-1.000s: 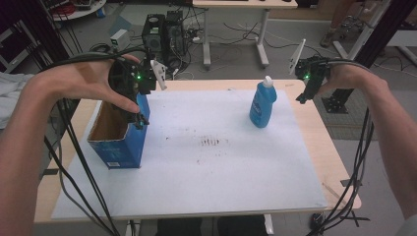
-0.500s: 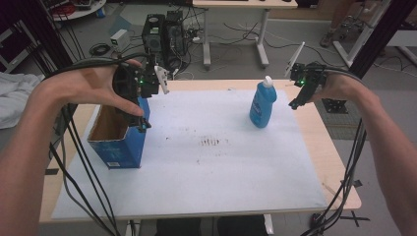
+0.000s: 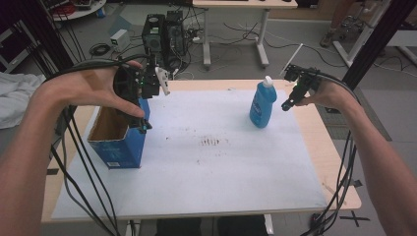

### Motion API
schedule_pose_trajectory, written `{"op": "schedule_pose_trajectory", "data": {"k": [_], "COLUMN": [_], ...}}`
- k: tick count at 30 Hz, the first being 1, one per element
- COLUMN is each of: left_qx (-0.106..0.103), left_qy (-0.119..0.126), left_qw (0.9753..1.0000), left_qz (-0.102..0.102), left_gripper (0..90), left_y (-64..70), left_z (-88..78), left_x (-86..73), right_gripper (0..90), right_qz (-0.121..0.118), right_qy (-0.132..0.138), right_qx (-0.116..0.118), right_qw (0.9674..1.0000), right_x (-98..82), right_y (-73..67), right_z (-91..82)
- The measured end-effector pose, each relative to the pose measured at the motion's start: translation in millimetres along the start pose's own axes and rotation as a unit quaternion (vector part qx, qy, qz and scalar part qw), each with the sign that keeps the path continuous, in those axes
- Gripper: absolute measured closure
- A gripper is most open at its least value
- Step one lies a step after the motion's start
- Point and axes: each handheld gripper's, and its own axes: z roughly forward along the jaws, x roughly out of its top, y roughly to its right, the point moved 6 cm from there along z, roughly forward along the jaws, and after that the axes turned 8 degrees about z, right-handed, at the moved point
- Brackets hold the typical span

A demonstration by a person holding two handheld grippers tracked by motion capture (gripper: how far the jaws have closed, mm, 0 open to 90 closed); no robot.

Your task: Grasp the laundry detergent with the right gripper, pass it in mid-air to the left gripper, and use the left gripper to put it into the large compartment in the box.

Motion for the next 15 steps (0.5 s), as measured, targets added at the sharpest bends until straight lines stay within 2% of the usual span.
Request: {"op": "schedule_pose_trajectory", "data": {"k": [1, 5, 6, 7, 8, 9, 13, 14, 15], "left_qx": [0.0, 0.001, 0.0, 0.0, 0.0, 0.001, 0.002, 0.002, 0.002], "left_qy": [0.001, 0.0, 0.0, 0.0, 0.001, 0.002, 0.004, 0.003, 0.003], "left_qw": [1.0, 1.0, 1.0, 1.0, 1.0, 1.0, 1.0, 1.0, 1.0], "left_qz": [0.0, -0.002, -0.001, -0.001, -0.002, -0.001, -0.002, -0.001, -0.001], "left_gripper": [13.3, 13.3, 13.3, 13.3, 13.3, 13.3, 13.3, 13.3, 13.3], "left_y": [-0.4, -0.6, -0.8, -0.8, -0.9, -1.3, -1.2, -1.4, -1.4], "left_z": [0.3, 0.9, 0.7, 0.7, 0.5, 0.5, 0.5, 0.6, 1.1], "left_x": [0.1, -0.3, -0.3, -0.3, -0.1, 0.2, 0.2, 0.0, -0.1], "right_gripper": [13.2, 13.2, 13.2, 13.2, 13.1, 13.2, 13.2, 13.2, 13.2], "right_qz": [0.028, 0.038, 0.06, 0.06, 0.077, 0.105, 0.112, 0.135, 0.137], "right_qy": [-0.004, -0.004, 0.001, 0.001, 0.005, 0.006, 0.006, 0.011, 0.011], "right_qx": [-0.006, -0.008, -0.004, -0.004, 0.0, 0.01, 0.004, 0.004, 0.005], "right_qw": [0.9996, 0.9993, 0.9982, 0.9982, 0.997, 0.9944, 0.9936, 0.9908, 0.9905], "right_x": [1.4, 2.0, 3.3, 3.3, 4.0, 4.8, 5.1, 6.9, 7.5], "right_y": [-0.6, -0.3, -1.3, -1.3, -2.3, -5.2, -5.2, -7.1, -7.1], "right_z": [2.5, 3.3, 5.0, 5.0, 6.8, 9.6, 11.0, 15.5, 16.2]}}
